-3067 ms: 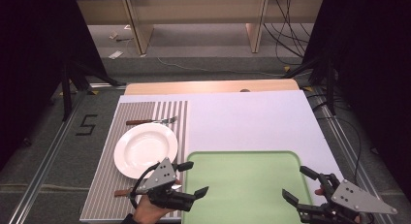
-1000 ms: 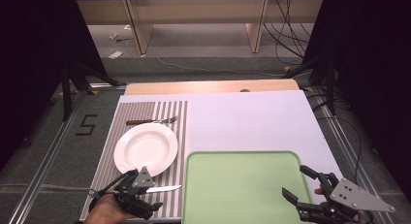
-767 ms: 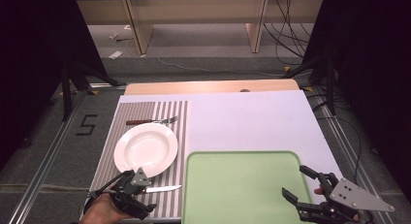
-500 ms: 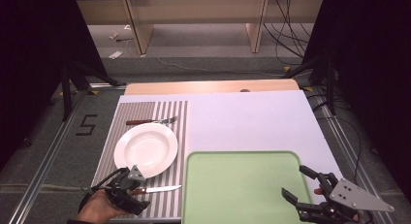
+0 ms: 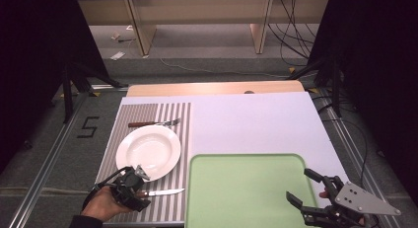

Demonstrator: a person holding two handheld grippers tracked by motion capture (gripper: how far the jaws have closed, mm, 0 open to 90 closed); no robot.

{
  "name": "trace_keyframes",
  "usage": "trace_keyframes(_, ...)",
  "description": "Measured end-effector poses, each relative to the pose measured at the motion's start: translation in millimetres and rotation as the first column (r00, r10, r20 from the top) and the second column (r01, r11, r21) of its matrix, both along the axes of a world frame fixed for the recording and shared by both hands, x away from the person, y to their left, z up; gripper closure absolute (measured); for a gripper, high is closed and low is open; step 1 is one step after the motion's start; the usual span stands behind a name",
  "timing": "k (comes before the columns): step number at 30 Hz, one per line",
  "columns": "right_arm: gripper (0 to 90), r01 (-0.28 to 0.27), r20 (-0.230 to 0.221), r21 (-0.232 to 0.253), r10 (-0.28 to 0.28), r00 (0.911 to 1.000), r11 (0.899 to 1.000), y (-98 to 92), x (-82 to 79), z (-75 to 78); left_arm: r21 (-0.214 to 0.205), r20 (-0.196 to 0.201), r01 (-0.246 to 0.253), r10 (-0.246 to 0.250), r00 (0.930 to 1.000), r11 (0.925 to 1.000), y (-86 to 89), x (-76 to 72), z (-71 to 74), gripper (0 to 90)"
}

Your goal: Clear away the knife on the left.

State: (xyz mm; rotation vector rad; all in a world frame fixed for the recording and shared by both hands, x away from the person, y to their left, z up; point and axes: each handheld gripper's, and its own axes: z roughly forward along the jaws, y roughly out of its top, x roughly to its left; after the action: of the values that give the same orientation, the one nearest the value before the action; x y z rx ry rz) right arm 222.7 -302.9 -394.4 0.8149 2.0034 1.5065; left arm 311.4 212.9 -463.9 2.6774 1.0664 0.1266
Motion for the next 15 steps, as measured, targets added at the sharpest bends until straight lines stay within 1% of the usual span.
trace_keyframes(1,18.2,-0.001,0.0,-0.002,0.001,1.0,1.0,-0.1,0.0,-0.1,0.013,-0.003,0.003,-0.003,1.0,0.9999,-0.7,0.9,-0.3,37.0)
trace_keyframes(2,18.2,-0.001,0.0,-0.002,0.001,1.0,1.0,-0.1,0.0,-0.1,0.013,-0.003,0.003,-0.003,1.0,0.9999,-0.7,0.9,-0.3,39.0)
trace_keyframes(3,18.2,0.0,0.0,-0.001,0.0,1.0,1.0,0.0,0.0,0.0,0.016,-0.013,0.008,-0.008,0.9999,0.9998,-1.3,2.7,0.2,43.0)
trace_keyframes(4,18.2,-0.001,0.0,0.0,0.001,1.0,1.0,0.1,0.0,0.0,0.016,-0.013,0.008,-0.008,0.9999,0.9998,-1.3,2.7,0.2,47.5)
trace_keyframes(5,18.2,-0.001,0.0,-0.002,0.001,1.0,1.0,0.1,0.0,0.0,0.035,-0.016,0.015,-0.014,0.9998,0.9993,-2.8,3.7,2.2,52.5)
trace_keyframes(6,18.2,-0.001,0.0,-0.002,0.001,1.0,1.0,0.1,-0.1,-0.1,0.035,-0.016,0.015,-0.014,0.9998,0.9993,-2.8,3.7,2.2,53.4)
trace_keyframes(8,18.2,-0.002,0.0,-0.002,0.002,1.0,1.0,0.1,0.0,-0.1,0.051,-0.039,0.016,-0.014,0.9991,0.9986,-5.4,5.5,2.5,54.8)
trace_keyframes(9,18.2,-0.001,0.0,0.0,0.001,1.0,1.0,0.3,0.0,-0.1,0.062,-0.055,0.018,-0.015,0.9984,0.9979,-6.1,7.3,3.5,59.3)
trace_keyframes(12,18.2,-0.003,0.0,-0.002,0.003,1.0,1.0,0.1,-0.3,0.1,0.079,-0.08,0.019,-0.013,0.9967,0.9967,-7.1,10.6,4.2,66.8)
trace_keyframes(13,18.2,-0.002,0.0,-0.003,0.002,1.0,1.0,-0.1,-0.3,0.2,0.079,-0.08,0.019,-0.013,0.9967,0.9967,-7.1,10.6,4.2,68.5)
trace_keyframes(14,18.2,-0.002,0.0,-0.002,0.002,1.0,1.0,0.0,-0.2,0.3,0.093,-0.085,0.019,-0.011,0.9963,0.9955,-7.9,12.9,4.4,70.1)
trace_keyframes(15,18.2,-0.003,-0.001,-0.003,0.003,1.0,1.0,0.0,-0.3,0.2,0.097,-0.088,0.023,-0.014,0.996,0.9951,-8.4,13.4,4.4,71.6)
